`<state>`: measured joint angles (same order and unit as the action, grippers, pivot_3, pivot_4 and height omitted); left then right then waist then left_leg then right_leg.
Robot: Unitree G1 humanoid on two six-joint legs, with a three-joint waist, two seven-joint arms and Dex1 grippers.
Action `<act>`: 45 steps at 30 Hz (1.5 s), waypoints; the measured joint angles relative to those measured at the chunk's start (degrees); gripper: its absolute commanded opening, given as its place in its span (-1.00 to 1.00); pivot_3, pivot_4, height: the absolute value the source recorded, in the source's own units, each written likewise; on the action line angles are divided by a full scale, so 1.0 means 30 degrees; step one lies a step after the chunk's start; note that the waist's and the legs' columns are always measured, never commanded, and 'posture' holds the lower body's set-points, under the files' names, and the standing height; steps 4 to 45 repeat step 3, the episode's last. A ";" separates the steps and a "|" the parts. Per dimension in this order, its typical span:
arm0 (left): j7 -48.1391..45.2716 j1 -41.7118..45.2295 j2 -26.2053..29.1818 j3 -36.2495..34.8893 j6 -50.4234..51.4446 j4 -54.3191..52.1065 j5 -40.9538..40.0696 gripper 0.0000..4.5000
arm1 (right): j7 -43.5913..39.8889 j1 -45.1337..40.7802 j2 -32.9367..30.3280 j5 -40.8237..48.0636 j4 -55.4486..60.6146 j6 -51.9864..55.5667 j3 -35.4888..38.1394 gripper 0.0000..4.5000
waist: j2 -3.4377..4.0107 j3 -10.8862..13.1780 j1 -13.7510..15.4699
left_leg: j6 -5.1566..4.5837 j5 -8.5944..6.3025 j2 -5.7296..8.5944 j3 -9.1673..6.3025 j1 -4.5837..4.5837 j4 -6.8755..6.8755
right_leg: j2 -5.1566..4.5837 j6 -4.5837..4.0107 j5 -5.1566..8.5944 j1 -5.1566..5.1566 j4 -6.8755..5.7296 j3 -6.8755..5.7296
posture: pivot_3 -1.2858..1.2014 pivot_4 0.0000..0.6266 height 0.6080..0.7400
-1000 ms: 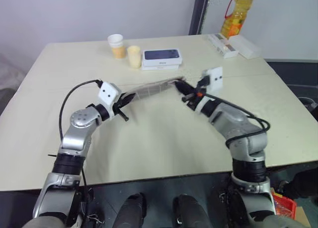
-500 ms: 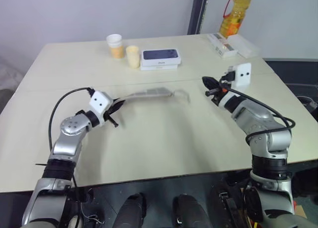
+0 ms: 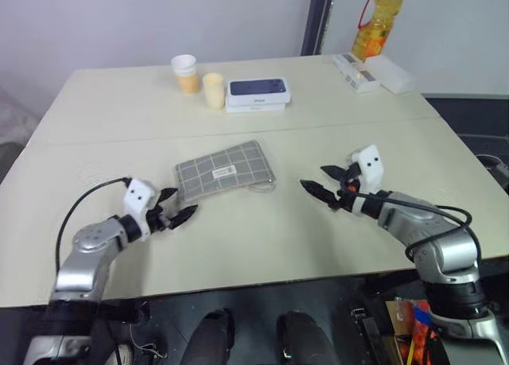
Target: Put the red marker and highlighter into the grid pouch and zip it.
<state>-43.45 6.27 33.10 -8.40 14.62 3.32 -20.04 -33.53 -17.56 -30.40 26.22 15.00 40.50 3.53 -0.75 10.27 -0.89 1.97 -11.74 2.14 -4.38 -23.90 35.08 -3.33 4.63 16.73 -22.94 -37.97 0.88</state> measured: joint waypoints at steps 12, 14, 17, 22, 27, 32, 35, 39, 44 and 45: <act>0.0633 -0.0541 0.0001 -0.0673 0.0412 -0.0400 -0.0168 0.82 | -0.0335 0.0140 0.0005 -0.0136 -0.0003 -0.0436 -0.0292 0.75 | -0.0001 0.0000 0.0076 | 0.0001 0.0000 0.0000 -0.0006 -0.0001 0.0016 | -0.0008 -0.0004 0.0002 0.0009 0.0002 -0.0004 | 0.03 -0.52 1.00; 0.0633 -0.0541 0.0001 -0.0673 0.0412 -0.0400 -0.0168 0.82 | -0.0335 0.0140 0.0005 -0.0136 -0.0003 -0.0436 -0.0292 0.75 | -0.0001 0.0000 0.0076 | 0.0001 0.0000 0.0000 -0.0006 -0.0001 0.0016 | -0.0008 -0.0004 0.0002 0.0009 0.0002 -0.0004 | 0.03 -0.52 1.00; 0.0633 -0.0541 0.0001 -0.0673 0.0412 -0.0400 -0.0168 0.82 | -0.0335 0.0140 0.0005 -0.0136 -0.0003 -0.0436 -0.0292 0.75 | -0.0001 0.0000 0.0076 | 0.0001 0.0000 0.0000 -0.0006 -0.0001 0.0016 | -0.0008 -0.0004 0.0002 0.0009 0.0002 -0.0004 | 0.03 -0.52 1.00; 0.0633 -0.0541 0.0001 -0.0673 0.0412 -0.0400 -0.0168 0.82 | -0.0335 0.0140 0.0005 -0.0136 -0.0003 -0.0436 -0.0292 0.75 | -0.0001 0.0000 0.0076 | 0.0001 0.0000 0.0000 -0.0006 -0.0001 0.0016 | -0.0008 -0.0004 0.0002 0.0009 0.0002 -0.0004 | 0.03 -0.52 1.00; 0.0633 -0.0541 0.0001 -0.0673 0.0412 -0.0400 -0.0168 0.82 | -0.0335 0.0140 0.0005 -0.0136 -0.0003 -0.0436 -0.0292 0.75 | -0.0001 0.0000 0.0076 | 0.0001 0.0000 0.0000 -0.0006 -0.0001 0.0016 | -0.0008 -0.0004 0.0002 0.0009 0.0002 -0.0004 | 0.03 -0.52 1.00; 0.0633 -0.0541 0.0001 -0.0673 0.0412 -0.0400 -0.0168 0.82 | -0.0335 0.0140 0.0005 -0.0136 -0.0003 -0.0436 -0.0292 0.75 | -0.0001 0.0000 0.0076 | 0.0001 0.0000 0.0000 -0.0006 -0.0001 0.0016 | -0.0008 -0.0004 0.0002 0.0009 0.0002 -0.0004 | 0.03 -0.52 1.00; 0.0633 -0.0541 0.0001 -0.0673 0.0412 -0.0400 -0.0168 0.82 | -0.0335 0.0140 0.0005 -0.0136 -0.0003 -0.0436 -0.0292 0.75 | -0.0001 0.0000 0.0076 | 0.0001 0.0000 0.0000 -0.0006 -0.0001 0.0016 | -0.0008 -0.0004 0.0002 0.0009 0.0002 -0.0004 | 0.03 -0.52 1.00; 0.0633 -0.0541 0.0001 -0.0673 0.0412 -0.0400 -0.0168 0.82 | -0.0335 0.0140 0.0005 -0.0136 -0.0003 -0.0436 -0.0292 0.75 | -0.0001 0.0000 0.0076 | 0.0001 0.0000 0.0000 -0.0006 -0.0001 0.0016 | -0.0008 -0.0004 0.0002 0.0009 0.0002 -0.0004 | 0.03 -0.52 1.00; 0.0633 -0.0541 0.0001 -0.0673 0.0412 -0.0400 -0.0168 0.82 | -0.0335 0.0140 0.0005 -0.0136 -0.0003 -0.0436 -0.0292 0.75 | -0.0001 0.0000 0.0076 | 0.0001 0.0000 0.0000 -0.0006 -0.0001 0.0016 | -0.0008 -0.0004 0.0002 0.0009 0.0002 -0.0004 | 0.03 -0.52 1.00; 0.0633 -0.0541 0.0001 -0.0673 0.0412 -0.0400 -0.0168 0.82 | -0.0335 0.0140 0.0005 -0.0136 -0.0003 -0.0436 -0.0292 0.75 | -0.0001 0.0000 0.0076 | 0.0001 0.0000 0.0000 -0.0006 -0.0001 0.0016 | -0.0008 -0.0004 0.0002 0.0009 0.0002 -0.0004 | 0.03 -0.52 1.00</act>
